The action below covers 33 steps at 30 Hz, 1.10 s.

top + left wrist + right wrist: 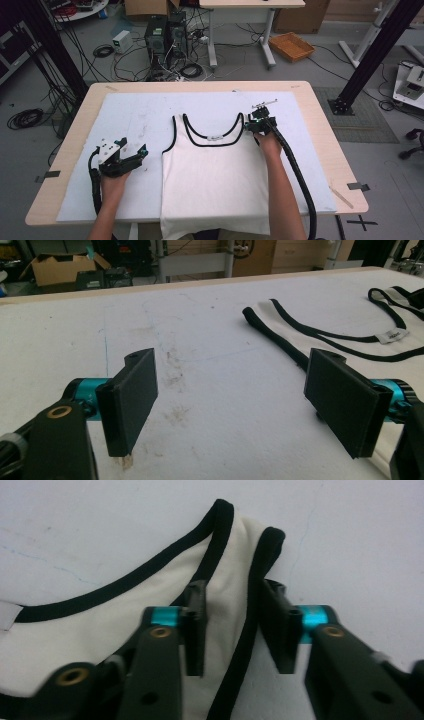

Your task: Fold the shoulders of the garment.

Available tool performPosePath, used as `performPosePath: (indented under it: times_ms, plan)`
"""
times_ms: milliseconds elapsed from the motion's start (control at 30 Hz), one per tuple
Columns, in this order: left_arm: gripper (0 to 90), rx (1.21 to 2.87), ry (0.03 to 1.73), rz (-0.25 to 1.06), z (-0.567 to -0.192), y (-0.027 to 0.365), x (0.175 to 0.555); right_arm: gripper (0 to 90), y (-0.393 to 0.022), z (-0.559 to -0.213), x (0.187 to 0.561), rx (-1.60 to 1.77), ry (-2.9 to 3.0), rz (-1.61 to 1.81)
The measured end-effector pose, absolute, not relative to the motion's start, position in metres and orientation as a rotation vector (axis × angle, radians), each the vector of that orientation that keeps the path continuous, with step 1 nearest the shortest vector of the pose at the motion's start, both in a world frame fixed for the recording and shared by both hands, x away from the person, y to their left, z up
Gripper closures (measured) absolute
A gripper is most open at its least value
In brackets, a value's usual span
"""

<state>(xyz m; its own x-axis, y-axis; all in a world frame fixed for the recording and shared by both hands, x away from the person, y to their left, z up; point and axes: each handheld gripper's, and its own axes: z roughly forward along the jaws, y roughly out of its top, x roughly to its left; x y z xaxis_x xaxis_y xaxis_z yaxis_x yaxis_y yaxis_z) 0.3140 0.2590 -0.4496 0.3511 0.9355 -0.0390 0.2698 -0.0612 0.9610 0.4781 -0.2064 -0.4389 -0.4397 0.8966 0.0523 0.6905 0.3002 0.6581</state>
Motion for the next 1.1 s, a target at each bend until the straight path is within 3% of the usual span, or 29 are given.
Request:
performPosePath:
  times_ms: [100, 300, 567, 1033, 1067, 1100]
  plan:
    - [21.5, 1.568, 1.118, 0.798, -0.45, 0.259, 0.314, 86.5, -0.204, -0.438, 0.477, 1.401, 2.259, 0.896]
    - [21.5, 1.57, 1.115, 0.799, -0.45, 0.258, 0.314, 87.5, -0.205, -0.427, 0.466, 1.31, 2.224, 1.032]
    - [21.6, 1.575, 1.113, 0.802, -0.45, 0.258, 0.314, 87.5, -0.215, -0.419, 0.43, 1.09, 2.244, 1.245]
    - [21.5, 1.575, 1.112, 0.804, -0.45, 0.258, 0.314, 87.0, -0.223, -0.427, 0.367, 0.798, 2.431, 1.266]
    - [21.6, 1.575, 1.111, 0.804, -0.45, 0.257, 0.314, 85.4, -0.223, -0.428, 0.362, 0.789, 2.446, 1.248]
    - [21.5, 1.575, 1.111, 0.806, -0.45, 0.257, 0.314, 77.3, -0.225, -0.428, 0.358, 0.771, 2.455, 1.242]
